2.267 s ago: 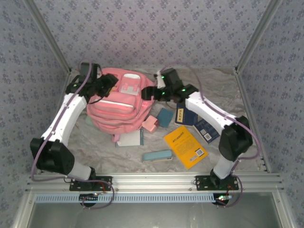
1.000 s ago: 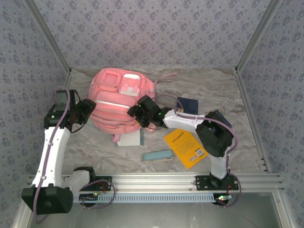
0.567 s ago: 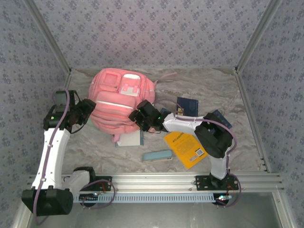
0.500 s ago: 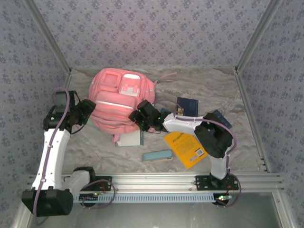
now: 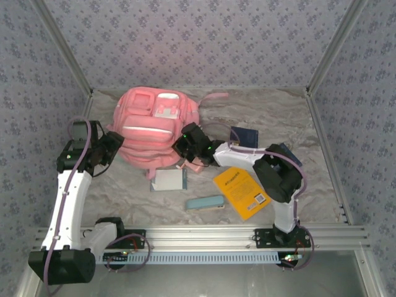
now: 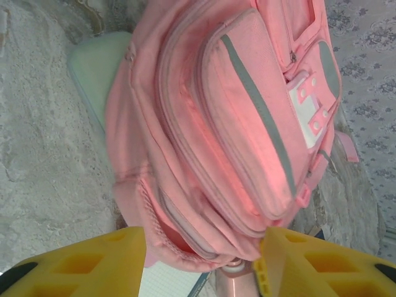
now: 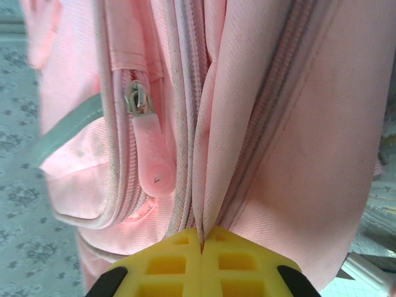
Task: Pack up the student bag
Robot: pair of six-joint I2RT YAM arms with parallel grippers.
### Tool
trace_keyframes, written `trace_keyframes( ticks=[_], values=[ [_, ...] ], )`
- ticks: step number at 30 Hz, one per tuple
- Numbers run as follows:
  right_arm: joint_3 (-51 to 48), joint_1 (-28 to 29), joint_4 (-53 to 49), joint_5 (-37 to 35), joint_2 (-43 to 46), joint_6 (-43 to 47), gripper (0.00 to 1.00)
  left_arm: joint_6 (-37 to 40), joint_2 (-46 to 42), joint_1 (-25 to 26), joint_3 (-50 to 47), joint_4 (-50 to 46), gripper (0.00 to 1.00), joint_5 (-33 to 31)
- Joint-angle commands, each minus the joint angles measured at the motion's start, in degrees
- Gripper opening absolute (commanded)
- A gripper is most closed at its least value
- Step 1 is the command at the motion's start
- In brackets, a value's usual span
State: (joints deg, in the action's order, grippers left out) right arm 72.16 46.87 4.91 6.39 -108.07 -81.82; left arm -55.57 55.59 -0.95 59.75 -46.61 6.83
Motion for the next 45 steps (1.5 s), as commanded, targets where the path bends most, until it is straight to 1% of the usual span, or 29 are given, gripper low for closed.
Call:
trace_keyframes(
  ticks=[1,3,7,10,12,14,16,17,19,20,21,23,24,25,26,28,29,30,31,32,33,34,36,37,38,40,42,44,45],
  values=[
    [4.65,-4.97,-6.60,2.02,7.52,6.12,0.00,1.90,-0.49,0.42,1.68,-1.01,0.53,-0.59],
    [7.75,-7.87,-13.55,7.01,9.06,9.58,0.00,3.16,-0.18,0.43,1.69,0.32,0.54,0.72],
    [11.16,-13.94,-23.60,18.13,11.50,17.28,0.00,6.64,0.64,0.84,1.73,3.48,0.56,3.63],
    [9.55,-19.69,-26.53,27.31,13.39,23.37,0.00,10.08,1.40,2.02,2.13,5.20,0.57,4.96],
    [8.90,-23.42,-30.88,30.25,14.55,26.48,0.00,12.19,1.79,3.08,2.16,6.67,0.58,6.17],
    [8.41,-26.46,-35.32,32.92,15.74,29.88,0.00,14.96,2.42,4.13,1.81,9.08,0.59,8.80],
    [8.19,-28.87,-40.11,34.30,16.42,32.58,0.00,17.68,2.92,5.37,1.17,11.49,0.60,11.63],
    [8.14,-30.28,-43.52,34.56,16.90,35.44,0.02,18.99,3.19,6.27,0.83,12.24,0.60,12.25],
    [6.60,-32.74,-46.34,32.24,18.08,38.22,0.04,21.15,3.89,8.19,0.25,13.78,0.60,13.05],
    [5.38,-33.80,-47.07,29.82,18.64,38.94,0.08,22.12,4.43,9.35,-0.05,14.27,0.60,13.30],
    [4.84,-34.43,-47.91,27.18,18.95,39.76,0.18,22.94,5.13,10.39,0.02,14.27,0.60,13.30],
    [5.47,-34.79,-51.20,21.03,19.17,44.91,0.36,24.43,6.79,12.70,0.62,13.62,0.60,12.97],
    [6.80,-34.29,-52.17,16.55,19.45,46.95,0.41,24.83,7.38,13.50,0.70,13.31,0.60,12.54],
    [8.55,-32.83,-53.52,11.87,19.99,49.49,0.48,25.13,7.82,14.30,0.66,13.04,0.60,12.17],
    [10.24,-30.93,-54.43,7.20,20.68,52.18,0.53,25.45,8.16,14.84,0.66,12.89,0.60,12.07],
    [13.07,-25.46,-53.74,-0.65,22.18,58.95,0.56,26.25,8.35,15.51,0.63,12.62,0.60,12.11],
    [13.10,-22.06,-50.98,-2.55,23.13,65.03,0.56,26.72,8.39,15.72,0.50,12.67,0.60,12.08],
    [11.75,-18.15,-46.39,-2.97,24.08,72.35,0.57,27.15,8.31,15.78,0.42,12.61,0.60,12.22],
    [10.11,-14.98,-42.71,-1.62,24.84,79.34,0.59,27.46,8.26,15.85,0.45,12.64,0.60,12.58],
    [8.65,-11.84,-39.79,-0.60,25.25,86.42,0.64,27.83,8.22,15.89,0.37,12.61,0.60,12.92],
    [8.37,-9.57,-37.25,-0.81,24.69,90.27,0.70,28.36,8.05,15.93,0.45,12.53,0.60,13.10],
    [9.72,-8.43,-37.08,-0.87,23.35,91.18,0.73,28.78,7.83,15.95,0.54,12.30,0.60,13.02],
    [15.21,-8.45,-40.99,5.23,18.54,91.39,0.72,29.95,7.11,15.89,0.45,11.38,0.60,11.88],
    [17.27,-8.53,-42.35,6.95,16.74,92.85,0.71,30.40,6.69,15.87,0.32,11.06,0.60,11.41],
    [18.87,-7.78,-42.88,6.67,15.41,94.89,0.72,30.89,6.17,15.82,0.28,10.76,0.60,10.99],
    [16.41,-5.18,-40.82,2.38,15.66,97.08,0.72,31.80,5.37,15.65,0.28,9.88,0.60,10.45],
    [11.11,-2.75,-37.08,-1.07,17.25,102.29,0.73,32.60,4.67,15.46,0.29,9.01,0.60,9.74],
    [7.11,-1.35,-32.71,-4.78,18.29,104.00,0.75,32.98,4.28,15.04,-0.11,8.81,0.60,9.77],
    [6.75,-1.16,-31.95,-5.66,18.00,104.20,0.75,32.92,4.26,14.70,-0.37,8.73,0.60,9.83]
  ],
)
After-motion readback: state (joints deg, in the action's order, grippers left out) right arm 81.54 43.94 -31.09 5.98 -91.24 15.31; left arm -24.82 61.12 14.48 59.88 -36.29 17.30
